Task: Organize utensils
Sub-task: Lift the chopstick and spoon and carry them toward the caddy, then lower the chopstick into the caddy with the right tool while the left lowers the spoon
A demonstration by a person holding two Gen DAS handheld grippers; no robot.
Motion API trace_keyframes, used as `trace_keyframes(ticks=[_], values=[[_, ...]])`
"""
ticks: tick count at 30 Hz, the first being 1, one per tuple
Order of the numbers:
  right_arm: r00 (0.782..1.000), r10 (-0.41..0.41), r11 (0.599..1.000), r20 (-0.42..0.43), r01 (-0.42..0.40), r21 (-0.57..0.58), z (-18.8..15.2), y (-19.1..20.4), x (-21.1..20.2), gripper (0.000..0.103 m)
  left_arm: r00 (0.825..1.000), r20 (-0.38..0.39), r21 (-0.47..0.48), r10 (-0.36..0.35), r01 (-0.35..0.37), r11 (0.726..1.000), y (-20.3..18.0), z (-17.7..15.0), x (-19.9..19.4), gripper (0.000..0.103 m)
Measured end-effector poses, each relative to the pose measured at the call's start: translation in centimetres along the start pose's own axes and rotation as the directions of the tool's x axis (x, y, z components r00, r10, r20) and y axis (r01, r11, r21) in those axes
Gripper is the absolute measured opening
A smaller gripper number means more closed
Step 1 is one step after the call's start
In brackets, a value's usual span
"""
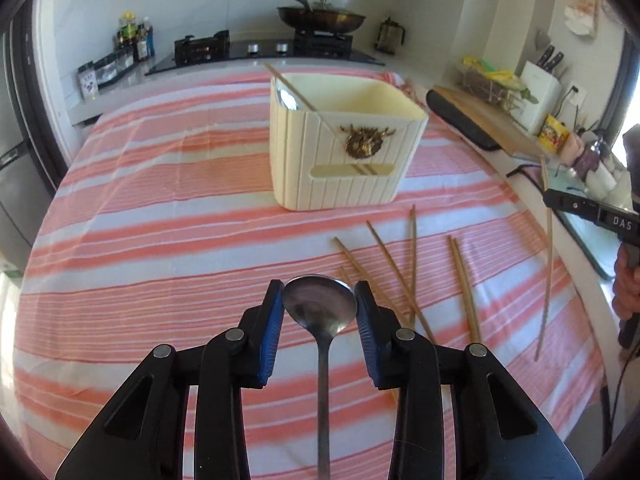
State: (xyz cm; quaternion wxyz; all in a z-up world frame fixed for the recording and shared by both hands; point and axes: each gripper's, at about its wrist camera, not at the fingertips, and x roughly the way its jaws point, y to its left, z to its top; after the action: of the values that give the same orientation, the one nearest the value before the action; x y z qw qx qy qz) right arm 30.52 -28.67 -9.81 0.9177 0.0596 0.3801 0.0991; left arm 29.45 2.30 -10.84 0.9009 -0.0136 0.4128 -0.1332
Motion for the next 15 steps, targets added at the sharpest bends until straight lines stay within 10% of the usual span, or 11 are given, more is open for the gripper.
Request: trace_keyframes(ticks=[15], values=[[0.980, 0.098, 0.990, 0.175, -0.078, -0.118, -1.3, 4.9, -10.3, 0.007, 0.993, 0.109, -0.014, -0.034, 0.036, 0.999, 0.0, -0.7, -6.6, 0.035]])
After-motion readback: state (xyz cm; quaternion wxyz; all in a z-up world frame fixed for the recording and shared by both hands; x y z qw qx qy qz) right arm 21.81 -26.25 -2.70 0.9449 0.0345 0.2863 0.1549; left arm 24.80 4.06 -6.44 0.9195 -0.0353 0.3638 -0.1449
